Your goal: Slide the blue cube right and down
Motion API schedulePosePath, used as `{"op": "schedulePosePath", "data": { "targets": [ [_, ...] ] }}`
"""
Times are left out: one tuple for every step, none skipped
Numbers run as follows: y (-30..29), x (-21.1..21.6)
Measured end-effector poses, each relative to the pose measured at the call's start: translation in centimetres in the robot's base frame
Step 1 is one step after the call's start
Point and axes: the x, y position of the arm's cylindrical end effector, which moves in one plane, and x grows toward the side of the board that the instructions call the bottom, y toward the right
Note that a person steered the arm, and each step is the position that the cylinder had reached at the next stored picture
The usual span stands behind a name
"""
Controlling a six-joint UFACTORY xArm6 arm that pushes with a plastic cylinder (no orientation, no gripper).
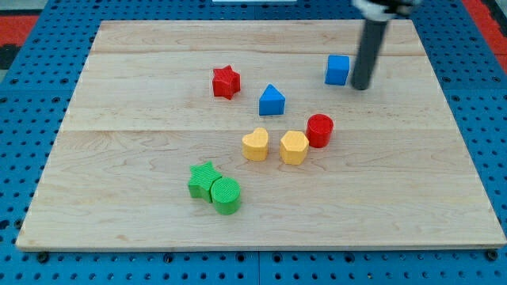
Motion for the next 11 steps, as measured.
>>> {"op": "schedulePosePath", "data": {
  "targets": [
    [-0.3, -2.6],
    [-3.6, -4.9],
    [-10.9, -4.0],
    [-16.6, -3.6],
    [-16.8, -3.6],
    [-16.8, -3.6],
    [-16.8, -3.6],
    [-16.8, -2.9],
    [-16.8, -2.9],
    [-7.7, -1.1],
    [0.4, 6.8]
  ]
}}
